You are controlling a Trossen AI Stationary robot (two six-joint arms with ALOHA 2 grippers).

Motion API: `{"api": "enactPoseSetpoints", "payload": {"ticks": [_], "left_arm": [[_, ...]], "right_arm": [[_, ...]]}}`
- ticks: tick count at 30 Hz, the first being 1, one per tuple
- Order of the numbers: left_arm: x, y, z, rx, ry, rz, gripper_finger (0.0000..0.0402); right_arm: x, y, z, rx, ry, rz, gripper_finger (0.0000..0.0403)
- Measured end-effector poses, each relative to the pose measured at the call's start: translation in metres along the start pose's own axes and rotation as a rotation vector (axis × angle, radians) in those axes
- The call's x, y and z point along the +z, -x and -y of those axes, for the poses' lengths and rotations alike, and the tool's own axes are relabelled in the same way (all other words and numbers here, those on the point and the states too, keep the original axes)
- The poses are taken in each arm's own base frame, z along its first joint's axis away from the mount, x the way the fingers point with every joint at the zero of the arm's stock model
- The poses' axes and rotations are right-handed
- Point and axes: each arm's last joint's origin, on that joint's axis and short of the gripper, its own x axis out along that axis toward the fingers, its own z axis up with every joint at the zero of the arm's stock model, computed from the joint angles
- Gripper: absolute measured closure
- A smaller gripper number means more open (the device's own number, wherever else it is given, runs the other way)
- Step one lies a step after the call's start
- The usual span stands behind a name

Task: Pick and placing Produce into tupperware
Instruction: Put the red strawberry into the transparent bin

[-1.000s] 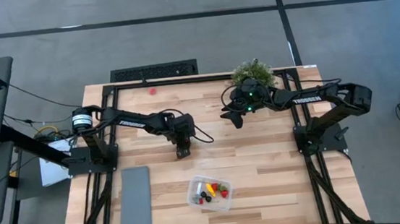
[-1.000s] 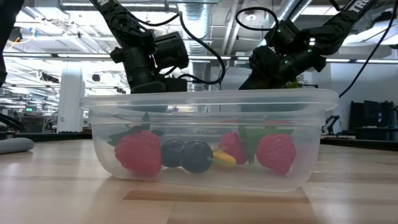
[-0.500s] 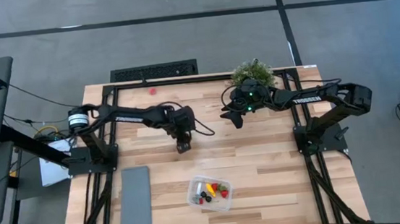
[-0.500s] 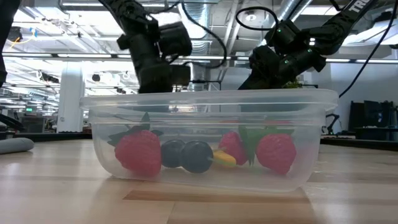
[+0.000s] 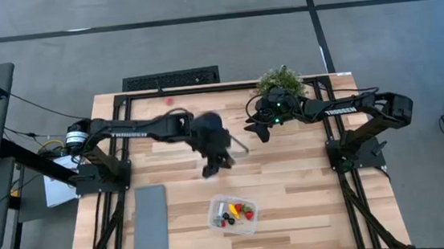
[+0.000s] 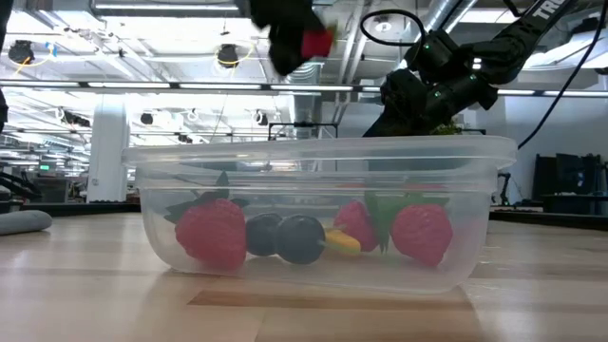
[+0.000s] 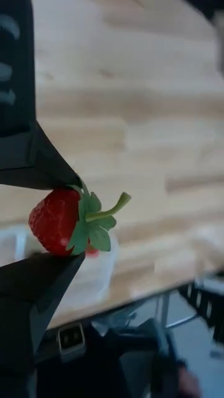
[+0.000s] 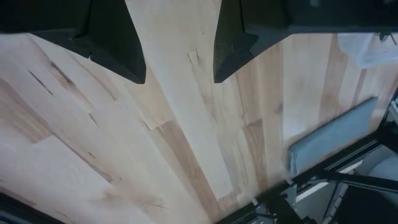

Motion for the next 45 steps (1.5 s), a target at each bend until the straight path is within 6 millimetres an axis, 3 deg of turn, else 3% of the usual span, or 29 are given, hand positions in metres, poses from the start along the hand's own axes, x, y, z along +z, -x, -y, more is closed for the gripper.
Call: {"api": "enactPoseSetpoints", "payload": {"ticks": [6,16,18,34,38,45], "left_arm": [[0.001,-0.015,0.052,0.001,-0.126,-0.007,0.0262],[-0.015,-0.037,0.097,0.086,-0.202,-0.038,0.0262],[-0.015,-0.049,0.100,0.083,-0.210,-0.029,0.0261],[-0.074,-0.147,0.082,0.122,-0.181,-0.355,0.0260],[-0.083,-0.157,0.080,0.113,-0.158,-0.400,0.0260],[-0.082,-0.156,0.075,0.095,-0.086,-0.409,0.0256]], "right_arm": [[0.000,0.000,0.000,0.001,-0.031,0.003,0.0191],[0.000,0.000,0.000,0.002,-0.108,0.003,0.0191],[0.000,0.000,0.000,0.001,-0.120,0.000,0.0191],[-0.005,-0.006,-0.017,0.043,-0.111,-0.039,0.0191],[-0.006,-0.006,-0.017,0.042,-0.111,-0.043,0.0191],[-0.006,-0.006,-0.018,0.044,-0.109,-0.047,0.0191]]}}
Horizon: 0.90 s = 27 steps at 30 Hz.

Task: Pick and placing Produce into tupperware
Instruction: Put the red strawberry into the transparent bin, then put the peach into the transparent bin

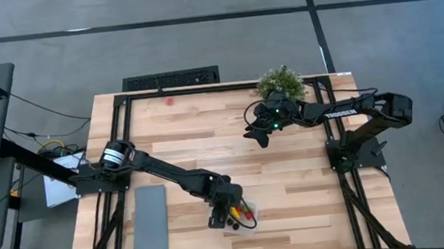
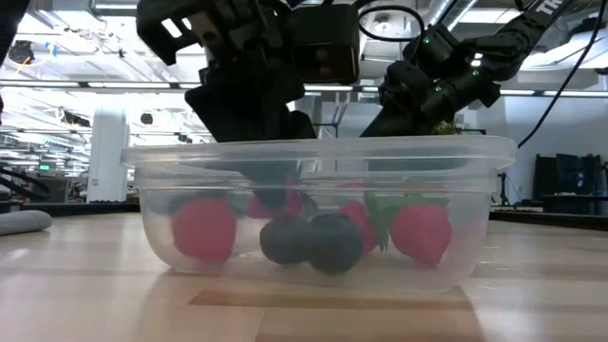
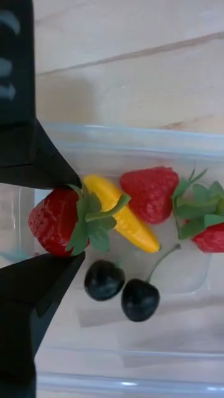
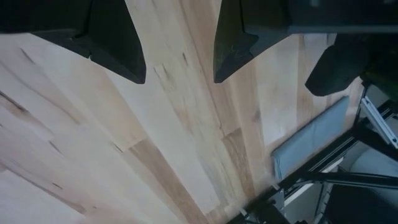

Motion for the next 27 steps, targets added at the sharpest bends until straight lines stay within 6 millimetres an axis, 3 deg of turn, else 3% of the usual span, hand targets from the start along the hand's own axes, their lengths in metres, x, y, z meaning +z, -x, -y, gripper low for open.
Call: {"api": "enactPoseSetpoints", "payload": {"ticks": [11,18,27], "left_arm": [[-0.003,0.001,-0.003,-0.039,0.013,-0.040,0.0229],[-0.002,0.003,-0.003,-0.038,0.026,-0.052,0.0183],[0.019,0.034,-0.002,0.052,-0.058,-0.074,0.0164]], "right_arm": [[-0.002,0.000,0.000,-0.005,-0.006,-0.015,0.0191],[-0.002,0.000,0.000,-0.005,-0.007,-0.017,0.0191],[-0.002,0.000,0.000,-0.006,-0.007,-0.018,0.0191]]}}
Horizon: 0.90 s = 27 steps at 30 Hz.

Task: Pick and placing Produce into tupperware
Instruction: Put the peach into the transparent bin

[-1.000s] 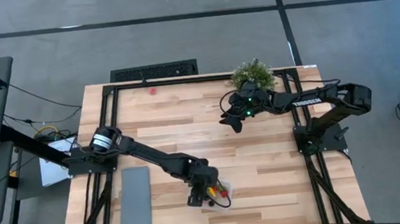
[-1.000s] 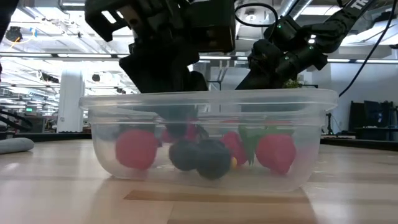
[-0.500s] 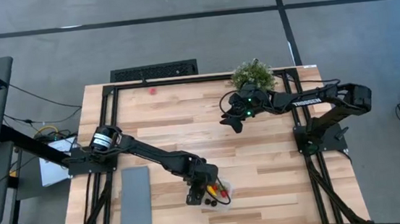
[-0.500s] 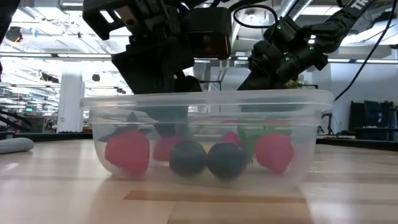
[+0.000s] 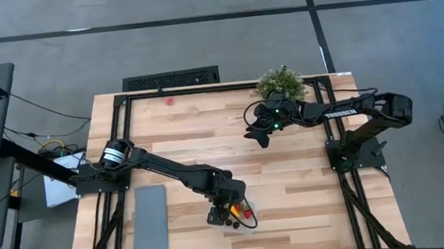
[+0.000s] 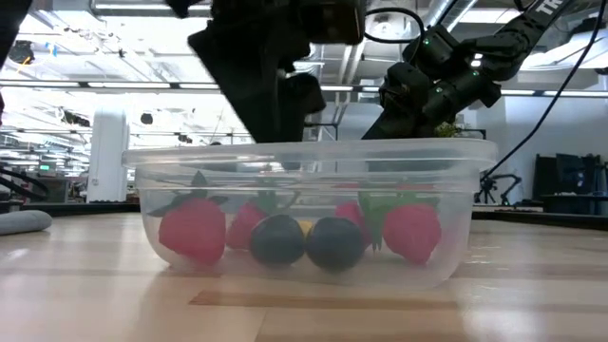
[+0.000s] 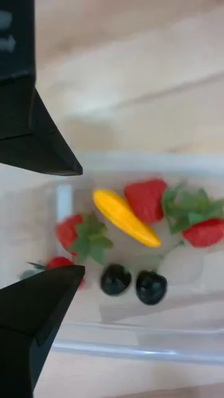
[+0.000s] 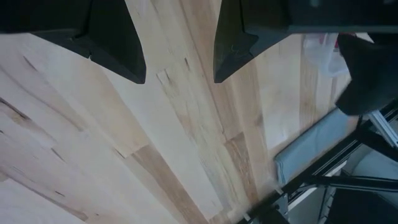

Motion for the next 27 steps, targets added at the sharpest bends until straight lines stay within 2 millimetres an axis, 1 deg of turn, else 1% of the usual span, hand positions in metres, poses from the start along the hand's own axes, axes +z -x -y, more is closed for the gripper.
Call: {"api": "enactPoseSetpoints", "payload": {"ticks": [3,5,8,12,17,21,24,27], "left_arm": [[0.007,0.019,-0.008,0.014,-0.019,-0.007,0.0164],[0.009,0.036,-0.017,0.041,-0.019,-0.006,0.0164],[0.007,0.063,-0.035,0.105,0.002,0.024,0.0164],[-0.002,0.112,-0.068,0.214,0.076,0.100,0.0164],[-0.024,0.170,-0.117,0.387,0.240,0.208,0.0164],[-0.048,0.210,-0.161,0.553,0.454,0.292,0.0164],[-0.071,0.228,-0.198,0.669,0.661,0.318,0.0164],[-0.096,0.239,-0.231,0.730,0.805,0.294,0.0164]], "right_arm": [[0.000,0.000,0.000,0.000,0.000,-0.001,0.0191],[0.000,0.000,0.000,-0.002,-0.002,-0.005,0.0191],[-0.001,0.000,0.000,-0.004,-0.004,-0.011,0.0191],[-0.003,0.000,0.001,-0.008,-0.010,-0.025,0.0191],[-0.002,0.000,0.001,-0.004,-0.011,-0.024,0.0191],[-0.001,0.000,0.001,-0.002,-0.008,-0.015,0.0191],[-0.001,0.000,0.000,-0.001,-0.007,-0.013,0.0191],[-0.001,0.000,0.000,0.000,-0.006,-0.011,0.0191]]}}
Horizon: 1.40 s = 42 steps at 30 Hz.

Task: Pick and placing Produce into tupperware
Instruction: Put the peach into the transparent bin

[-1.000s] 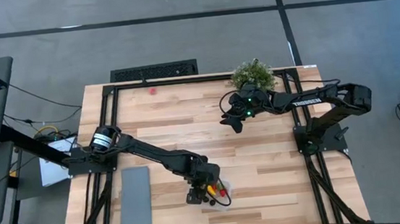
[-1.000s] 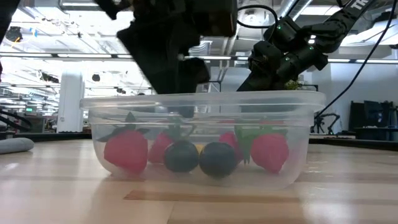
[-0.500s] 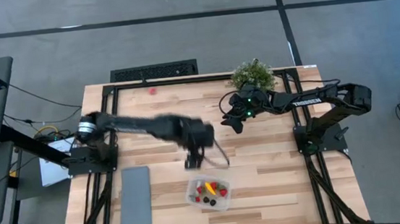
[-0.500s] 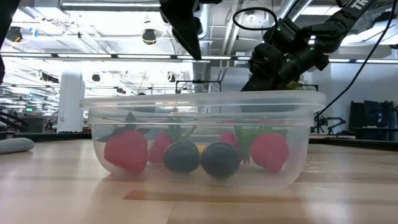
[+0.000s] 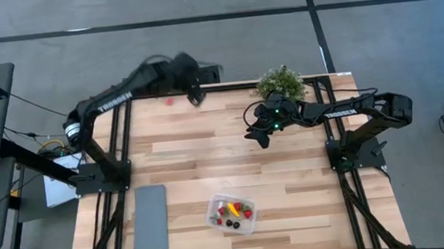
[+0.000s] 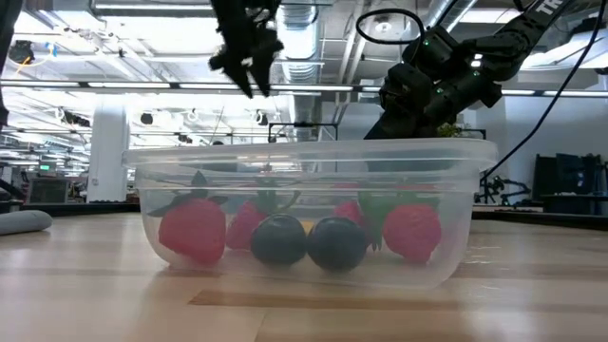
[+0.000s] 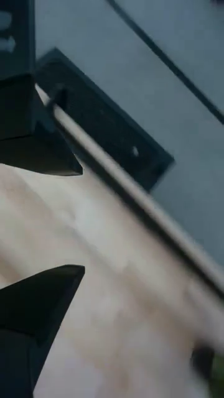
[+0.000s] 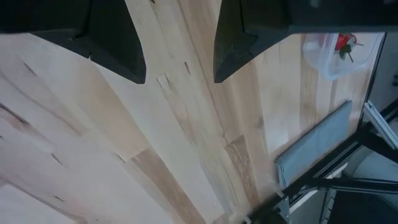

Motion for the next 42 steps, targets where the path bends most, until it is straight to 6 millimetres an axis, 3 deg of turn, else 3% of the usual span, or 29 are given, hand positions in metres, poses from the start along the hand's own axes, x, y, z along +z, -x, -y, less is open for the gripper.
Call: {"api": "enactPoseSetpoints", "payload": {"ticks": [7,11,14,19,28,34,42], "left_arm": [[0.002,-0.032,-0.077,0.090,0.235,-0.076,0.0158],[-0.005,-0.058,-0.108,0.121,0.337,-0.131,0.0151],[-0.010,-0.081,-0.118,0.130,0.352,-0.133,0.0150],[-0.023,-0.111,-0.123,0.144,0.409,-0.251,0.0149],[-0.036,-0.147,-0.119,0.171,0.472,-0.381,0.0149],[-0.046,-0.152,-0.122,0.201,0.494,-0.472,0.0149],[-0.051,-0.157,-0.123,0.186,0.540,-0.465,0.0149]], "right_arm": [[0.001,0.000,0.000,0.004,0.003,0.011,0.0191],[0.003,0.001,0.001,0.001,0.003,0.026,0.0191],[0.005,0.002,0.005,-0.007,-0.005,0.043,0.0191],[0.009,0.006,0.013,-0.029,-0.032,0.067,0.0191],[0.010,0.008,0.018,-0.042,-0.044,0.074,0.0191],[0.010,0.008,0.018,-0.042,-0.044,0.074,0.0191],[0.010,0.008,0.018,-0.042,-0.043,0.074,0.0191]]}}
